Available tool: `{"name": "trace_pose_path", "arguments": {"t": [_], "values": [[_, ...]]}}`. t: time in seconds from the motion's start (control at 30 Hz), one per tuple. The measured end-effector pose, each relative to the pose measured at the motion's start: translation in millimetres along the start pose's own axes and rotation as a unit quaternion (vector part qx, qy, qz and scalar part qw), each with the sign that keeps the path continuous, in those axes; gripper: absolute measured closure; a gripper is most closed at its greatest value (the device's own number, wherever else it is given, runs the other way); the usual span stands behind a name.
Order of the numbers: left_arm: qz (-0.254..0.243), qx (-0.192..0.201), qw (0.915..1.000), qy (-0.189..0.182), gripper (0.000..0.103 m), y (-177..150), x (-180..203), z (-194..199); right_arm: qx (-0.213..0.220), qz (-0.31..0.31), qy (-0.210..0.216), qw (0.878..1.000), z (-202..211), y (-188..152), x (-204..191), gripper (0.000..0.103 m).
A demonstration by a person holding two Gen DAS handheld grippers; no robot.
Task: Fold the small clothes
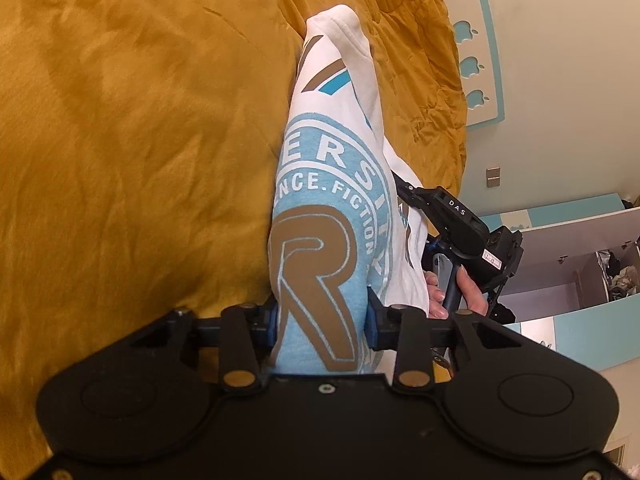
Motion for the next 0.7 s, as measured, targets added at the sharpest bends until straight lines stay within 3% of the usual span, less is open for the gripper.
{"name": "trace_pose_path", "arguments": {"t": [0.17, 0.37, 0.53, 0.7], "values": [[0.012, 0.004, 0.9999, 0.000, 0.077, 4, 11, 2, 0.009, 0.014, -0.005, 1.000, 15, 11, -24, 0.071], [-0.007, 0.034, 0.9973, -0.064, 0.079, 17, 50, 24, 0.015, 0.054, 0.002, 0.998, 37, 24, -75, 0.071], [-0.022, 0.071, 0.9925, -0.097, 0.079, 34, 69, 73, 0.020, 0.072, 0.036, 0.997, 40, 31, -134, 0.071], [-0.051, 0.133, 0.9858, -0.088, 0.079, 58, 63, 156, 0.010, 0.103, 0.096, 0.990, 14, 15, -216, 0.071]]}}
Point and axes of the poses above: each gripper's, at about its wrist camera, not at the fingertips, and z roughly against the way its jaws point, x to its right, y to its top, the point moved 2 cm from there along -z, roughly the way its jaws point, and after that the axes turned 11 degrees about x, right-handed, at the moved point
